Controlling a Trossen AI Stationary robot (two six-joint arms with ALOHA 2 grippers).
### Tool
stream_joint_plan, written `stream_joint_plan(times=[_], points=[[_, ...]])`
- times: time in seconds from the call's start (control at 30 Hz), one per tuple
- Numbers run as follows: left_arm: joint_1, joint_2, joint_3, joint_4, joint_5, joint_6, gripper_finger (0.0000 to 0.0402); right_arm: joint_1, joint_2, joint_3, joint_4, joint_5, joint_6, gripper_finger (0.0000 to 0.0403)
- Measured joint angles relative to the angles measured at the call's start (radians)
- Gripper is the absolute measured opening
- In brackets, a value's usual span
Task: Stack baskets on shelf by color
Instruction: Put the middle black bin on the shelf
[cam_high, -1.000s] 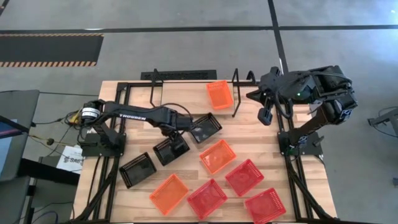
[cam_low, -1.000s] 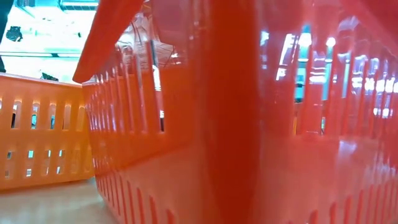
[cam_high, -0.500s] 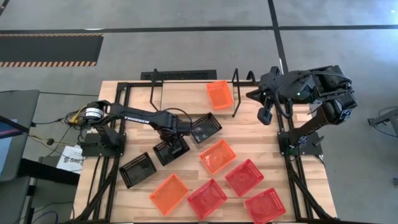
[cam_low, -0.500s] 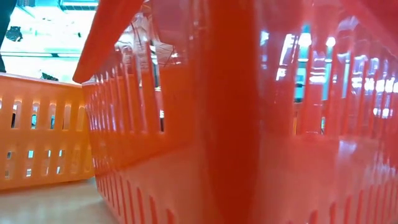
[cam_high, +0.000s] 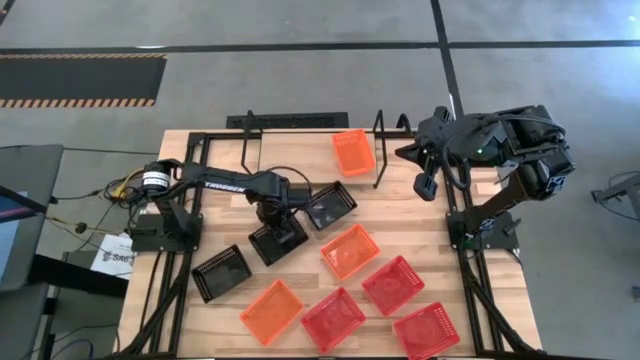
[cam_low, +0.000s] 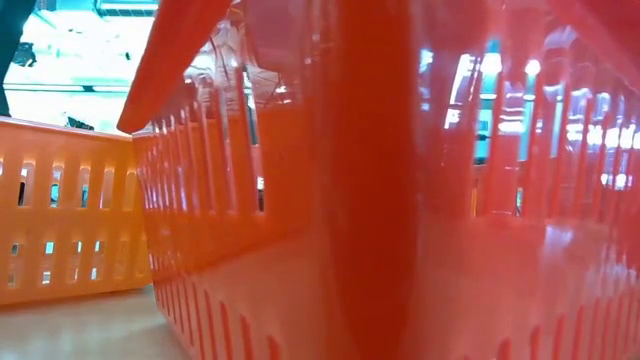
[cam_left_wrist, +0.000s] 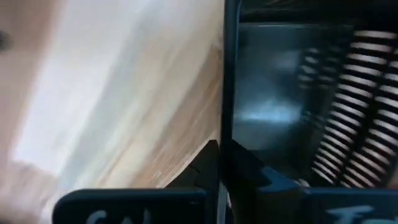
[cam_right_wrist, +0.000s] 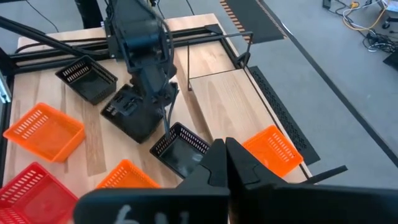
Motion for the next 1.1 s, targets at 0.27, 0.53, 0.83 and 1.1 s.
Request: stream_joint_plan(times=[0.27,0.53,0.83,1.1], points=[[0.023,-0.062,0.303,-0.140,-0.261,-0.156,0.0001,0.000,0.000,0.000,0.000,0.000,-0.017,0.0000],[0.174,-0.065,0.435,0.028,-0.332,-0.281,0.0000,0.000,0.005,0.000,0.003,0.048,-0.050,0.0001],[0.383,-0.058,0.433,0.106,-0.174,-0.312,0.0000,0.000,0.005,0.000,0.000,0.051,-0.074,0.0001],[0.471,-0.058,0.307,0.306,-0.021,-0.340,0.0000,0.000,0.005,0.000,-0.001,0.052,-0.099,0.0001]])
